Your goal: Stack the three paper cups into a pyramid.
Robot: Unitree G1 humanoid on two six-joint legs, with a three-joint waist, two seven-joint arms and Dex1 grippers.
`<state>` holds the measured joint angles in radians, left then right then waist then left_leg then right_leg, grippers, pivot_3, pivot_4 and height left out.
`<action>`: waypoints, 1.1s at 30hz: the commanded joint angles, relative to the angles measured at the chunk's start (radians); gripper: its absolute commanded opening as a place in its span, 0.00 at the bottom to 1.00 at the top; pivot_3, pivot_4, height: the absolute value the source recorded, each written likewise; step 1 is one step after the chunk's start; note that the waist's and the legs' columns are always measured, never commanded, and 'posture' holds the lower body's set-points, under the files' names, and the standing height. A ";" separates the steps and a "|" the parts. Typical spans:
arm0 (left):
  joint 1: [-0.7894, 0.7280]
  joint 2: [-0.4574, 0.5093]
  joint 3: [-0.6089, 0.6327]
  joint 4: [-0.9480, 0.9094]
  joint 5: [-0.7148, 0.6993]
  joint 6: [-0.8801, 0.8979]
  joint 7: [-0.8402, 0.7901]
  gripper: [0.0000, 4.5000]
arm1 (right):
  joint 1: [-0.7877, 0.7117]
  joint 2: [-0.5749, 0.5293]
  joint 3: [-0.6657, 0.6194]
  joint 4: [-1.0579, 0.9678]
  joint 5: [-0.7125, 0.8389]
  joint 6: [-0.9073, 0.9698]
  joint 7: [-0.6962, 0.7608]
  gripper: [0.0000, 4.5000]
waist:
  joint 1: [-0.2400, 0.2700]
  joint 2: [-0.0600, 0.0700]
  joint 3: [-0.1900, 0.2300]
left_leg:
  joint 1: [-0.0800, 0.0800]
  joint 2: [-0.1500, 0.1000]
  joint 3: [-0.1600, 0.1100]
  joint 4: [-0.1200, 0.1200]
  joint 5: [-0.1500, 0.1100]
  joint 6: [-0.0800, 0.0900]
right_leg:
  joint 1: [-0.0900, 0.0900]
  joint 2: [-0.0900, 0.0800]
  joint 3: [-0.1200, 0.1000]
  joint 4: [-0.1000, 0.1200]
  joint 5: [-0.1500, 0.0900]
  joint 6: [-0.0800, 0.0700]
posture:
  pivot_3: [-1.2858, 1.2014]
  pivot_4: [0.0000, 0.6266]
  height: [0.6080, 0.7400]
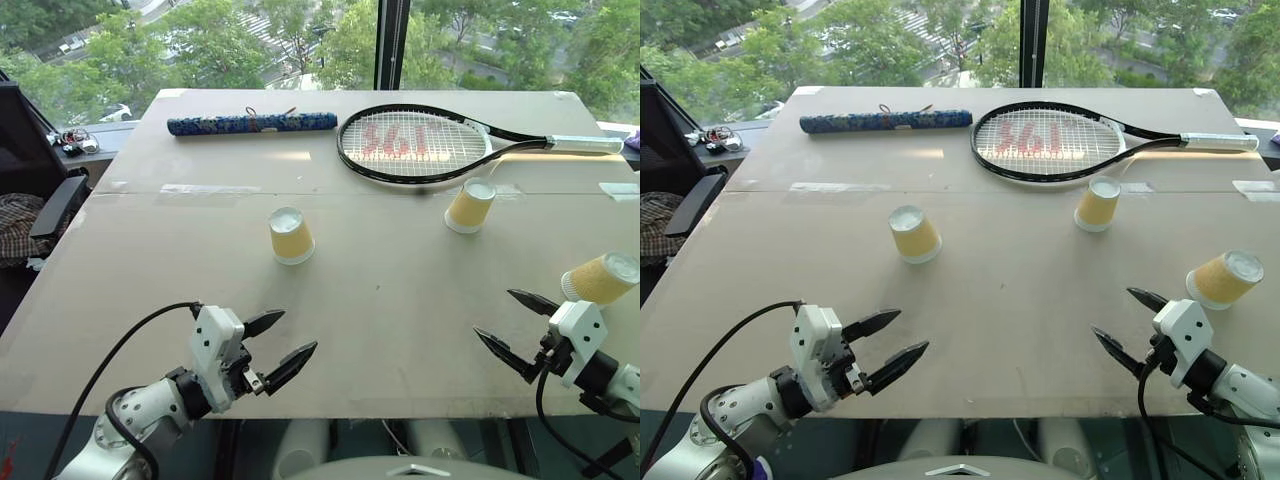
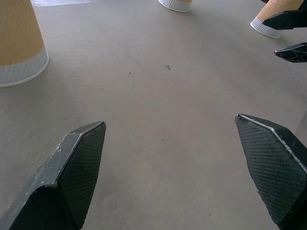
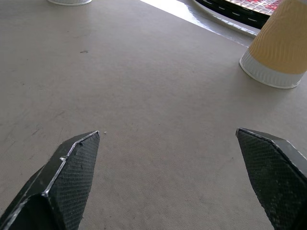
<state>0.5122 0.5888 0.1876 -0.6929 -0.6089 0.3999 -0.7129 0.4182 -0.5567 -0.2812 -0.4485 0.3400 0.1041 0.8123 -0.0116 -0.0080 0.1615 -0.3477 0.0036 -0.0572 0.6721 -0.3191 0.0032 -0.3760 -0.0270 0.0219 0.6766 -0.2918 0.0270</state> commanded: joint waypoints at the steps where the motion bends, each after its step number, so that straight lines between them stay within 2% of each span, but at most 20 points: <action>1: -0.040 -0.014 0.004 0.021 0.005 -0.038 -0.008 0.98 | -0.008 0.016 0.005 -0.042 -0.015 -0.012 -0.047 1.00 | 0.000 0.000 0.000 | 0.000 0.000 0.000 0.000 0.000 0.000 | 0.000 0.000 0.000 0.000 0.000 0.000 | 0.52 0.24 1.00; 8: -0.148 -0.080 -0.052 0.021 0.007 -0.015 0.057 0.98 | -0.040 0.063 0.055 -0.109 -0.051 0.021 -0.156 1.00 | 0.000 0.000 0.000 | 0.000 0.000 -0.001 -0.002 0.000 0.000 | 0.000 0.000 -0.001 -0.001 0.000 0.000 | 0.52 0.24 1.00; 12: -0.231 -0.105 -0.103 0.034 0.027 -0.008 0.088 0.98 | -0.109 0.098 0.113 -0.119 -0.084 0.040 -0.225 1.00 | 0.000 0.000 0.000 | 0.000 0.000 -0.001 -0.002 0.000 -0.001 | 0.000 0.000 -0.001 -0.001 0.000 0.000 | 0.52 0.24 1.00; 17: -0.293 -0.127 -0.162 0.049 0.052 -0.004 0.108 0.98 | -0.152 0.119 0.125 -0.132 -0.076 0.058 -0.262 1.00 | 0.000 0.000 0.000 | -0.001 0.000 -0.001 -0.002 0.000 -0.001 | -0.001 0.000 -0.001 -0.001 0.000 0.000 | 0.52 0.24 1.00; 24: -0.351 -0.126 -0.184 0.053 0.045 0.018 0.108 0.98 | -0.166 0.106 0.114 -0.167 0.002 0.120 -0.255 1.00 | 0.000 0.000 0.000 | -0.001 0.000 -0.001 -0.002 0.000 -0.001 | -0.001 0.000 -0.002 -0.001 0.000 0.000 | 0.52 0.24 1.00; 33: -0.352 -0.096 -0.164 0.070 0.027 0.001 0.046 0.98 | -0.258 0.162 0.179 -0.177 -0.120 0.136 -0.403 1.00 | -0.001 0.001 0.000 | 0.000 0.000 -0.001 -0.002 0.000 -0.001 | -0.001 0.000 -0.002 -0.001 0.000 0.000 | 0.52 0.24 1.00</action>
<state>0.1618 0.4859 0.0124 -0.6098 -0.5720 0.4220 -0.6534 0.1742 -0.3994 -0.1072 -0.5845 0.2323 0.2379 0.4305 -0.0126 -0.0074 0.1617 -0.3483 0.0032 -0.0585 0.6701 -0.3186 0.0023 -0.3771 -0.0269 0.0202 0.6756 -0.2917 0.0272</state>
